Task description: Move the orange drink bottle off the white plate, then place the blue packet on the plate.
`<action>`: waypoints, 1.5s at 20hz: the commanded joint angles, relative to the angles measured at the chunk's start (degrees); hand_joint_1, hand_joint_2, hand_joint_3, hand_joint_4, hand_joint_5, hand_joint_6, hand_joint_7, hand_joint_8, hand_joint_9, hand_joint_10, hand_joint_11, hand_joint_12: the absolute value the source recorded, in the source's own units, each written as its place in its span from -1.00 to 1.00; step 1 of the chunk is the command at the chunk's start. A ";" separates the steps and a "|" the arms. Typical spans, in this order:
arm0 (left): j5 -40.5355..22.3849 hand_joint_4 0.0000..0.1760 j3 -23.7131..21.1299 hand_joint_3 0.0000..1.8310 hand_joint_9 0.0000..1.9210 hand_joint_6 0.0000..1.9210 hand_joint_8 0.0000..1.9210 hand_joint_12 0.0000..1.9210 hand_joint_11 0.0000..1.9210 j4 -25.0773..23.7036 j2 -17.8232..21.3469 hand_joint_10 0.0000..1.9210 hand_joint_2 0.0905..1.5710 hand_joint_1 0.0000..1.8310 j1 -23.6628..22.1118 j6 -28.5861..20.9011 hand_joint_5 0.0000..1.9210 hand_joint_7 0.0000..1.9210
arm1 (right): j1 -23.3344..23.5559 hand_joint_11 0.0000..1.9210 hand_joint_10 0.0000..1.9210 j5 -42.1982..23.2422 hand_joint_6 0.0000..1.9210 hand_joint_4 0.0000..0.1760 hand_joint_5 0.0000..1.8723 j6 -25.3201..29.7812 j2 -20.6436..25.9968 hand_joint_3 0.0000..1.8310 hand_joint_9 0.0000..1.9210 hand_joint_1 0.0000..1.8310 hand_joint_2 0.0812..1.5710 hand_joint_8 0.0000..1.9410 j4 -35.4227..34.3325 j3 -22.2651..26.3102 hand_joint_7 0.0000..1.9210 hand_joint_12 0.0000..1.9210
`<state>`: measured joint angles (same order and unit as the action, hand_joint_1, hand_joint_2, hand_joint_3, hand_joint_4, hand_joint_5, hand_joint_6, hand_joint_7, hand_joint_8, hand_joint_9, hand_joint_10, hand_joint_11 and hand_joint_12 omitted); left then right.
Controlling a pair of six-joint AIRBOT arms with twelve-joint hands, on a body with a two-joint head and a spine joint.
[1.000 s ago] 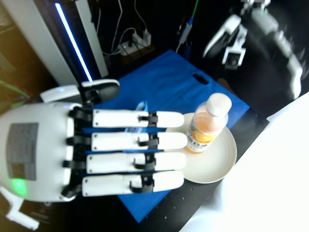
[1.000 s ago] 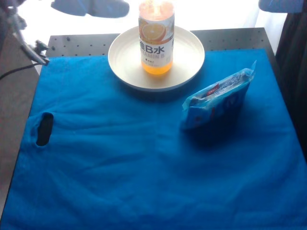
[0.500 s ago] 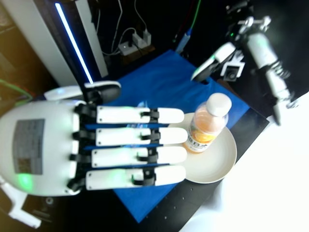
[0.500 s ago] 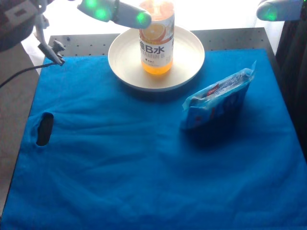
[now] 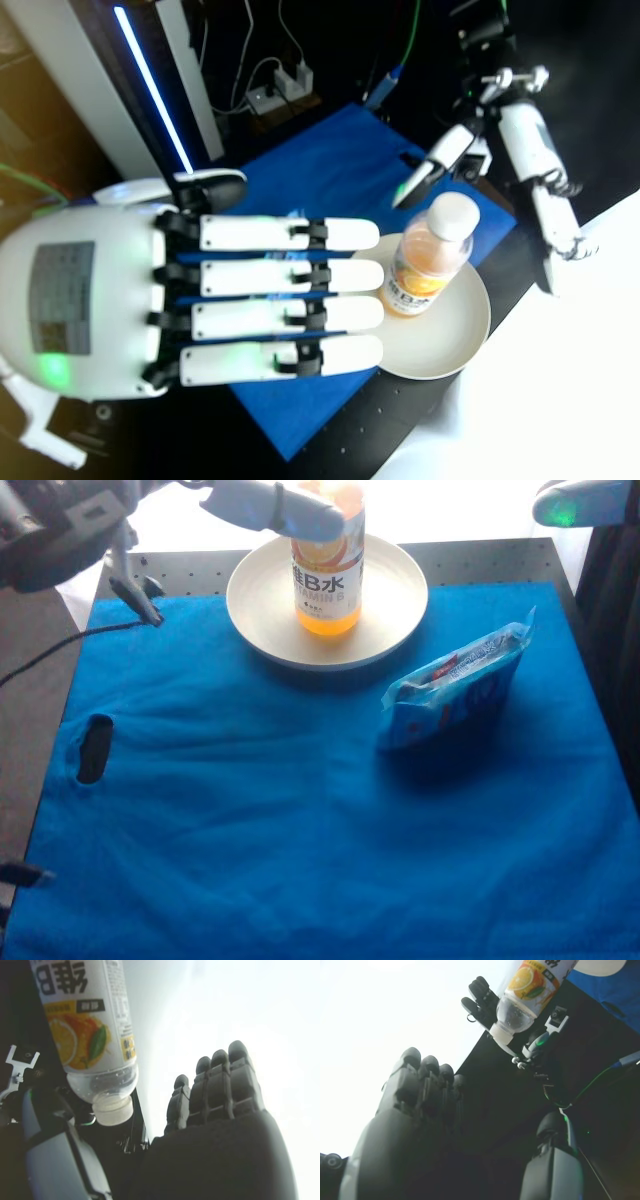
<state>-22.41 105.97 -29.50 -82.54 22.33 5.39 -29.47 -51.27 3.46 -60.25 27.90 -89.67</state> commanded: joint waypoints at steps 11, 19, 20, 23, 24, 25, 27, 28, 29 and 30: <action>-5.71 0.49 4.98 -1.00 -0.85 -1.00 -1.00 -0.66 -1.00 -0.80 -5.07 -0.99 -0.20 -0.31 1.30 -6.14 -1.00 -0.84 | 0.75 -0.96 -1.00 -6.35 -1.00 -1.00 -0.70 0.51 -0.32 -1.00 -0.81 -0.27 0.05 -1.00 -3.88 0.13 -0.74 -0.83; -5.96 -0.18 4.94 -1.00 -0.85 -1.00 -0.99 -0.79 -1.00 -1.94 -5.24 -1.00 -0.16 -0.30 2.08 -7.32 -1.00 -0.74 | 0.75 -0.97 -1.00 -6.44 -1.00 -1.00 -0.69 0.51 -0.44 -0.99 -0.82 -0.26 0.10 -0.99 -3.99 0.18 -0.73 -0.83; -6.20 -0.15 4.94 -1.00 -0.78 -1.00 -1.00 -0.76 -0.97 -2.03 -5.24 -0.99 -0.10 -0.20 2.18 -7.70 -1.00 -0.68 | 0.75 -0.98 -1.00 -6.44 -1.00 -1.00 -0.69 0.51 -0.44 -0.99 -0.82 -0.25 0.10 -0.99 -3.99 0.18 -0.72 -0.83; -8.04 -1.00 5.77 -1.00 -0.12 -0.98 -0.98 -0.39 -0.35 -3.44 -5.68 -0.96 0.11 0.02 2.49 -11.77 -0.52 -0.19 | 0.75 -0.96 -1.00 -6.45 -1.00 -1.00 -0.69 0.51 -0.60 -0.99 -0.81 -0.27 0.10 -0.99 -4.07 0.18 -0.71 -0.82; -9.42 -1.00 6.74 -1.00 -0.04 -0.99 -0.99 -0.33 -0.28 -3.45 -6.31 -0.97 0.16 0.10 2.80 -13.89 -0.42 -0.09 | 0.75 -0.96 -1.00 -6.45 -1.00 -1.00 -0.68 0.51 -0.62 -0.99 -0.81 -0.26 0.10 -1.00 -4.08 0.18 -0.71 -0.82; -9.99 -1.00 7.21 -1.00 -0.06 -0.99 -0.99 -0.32 -0.36 -3.45 -6.59 -0.99 0.22 0.11 2.94 -14.86 -0.32 -0.04 | 0.75 -0.96 -1.00 -6.45 -0.99 -1.00 -0.67 0.51 -0.65 -1.00 -0.81 -0.27 0.10 -1.00 -4.08 0.18 -0.71 -0.81; -10.63 -1.00 7.79 -1.00 -0.06 -1.00 -1.00 -0.14 -0.40 -3.44 -7.11 -1.00 0.28 0.13 3.12 -16.04 -0.19 0.00 | 0.75 -0.97 -1.00 -6.47 -1.00 -1.00 -0.68 0.51 -0.78 -0.99 -0.83 -0.28 0.11 -1.00 -4.08 0.16 -0.72 -0.82; -10.71 -0.96 8.06 -1.00 0.02 -0.24 -0.25 0.09 -0.44 -3.44 -7.46 -0.99 0.34 0.29 3.12 -16.07 0.00 0.07 | 0.75 -0.98 -1.00 -6.47 -1.00 -1.00 -0.68 0.51 -0.81 -1.00 -0.84 -0.27 0.10 -1.00 -4.08 0.15 -0.72 -0.82; -10.97 -0.68 8.38 -1.00 0.14 -0.13 0.00 0.19 -0.36 -3.44 -7.70 -0.95 0.36 0.32 3.11 -16.46 0.06 0.03 | 0.75 -0.97 -1.00 -6.47 -1.00 -1.00 -0.68 0.51 -0.82 -1.00 -0.84 -0.27 0.10 -1.00 -4.08 0.16 -0.72 -0.82; -11.40 -0.62 8.57 -1.00 0.18 -0.13 0.03 0.17 -0.35 -3.44 -7.72 -0.95 0.36 0.33 3.10 -17.01 0.10 0.03 | 0.75 -0.97 -1.00 -6.47 -1.00 -1.00 -0.68 0.51 -0.82 -1.00 -0.84 -0.27 0.09 -1.00 -4.08 0.17 -0.72 -0.82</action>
<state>-28.53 114.34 -35.33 -90.15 25.61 -10.90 -29.47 -52.40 3.49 -61.06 27.31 -89.49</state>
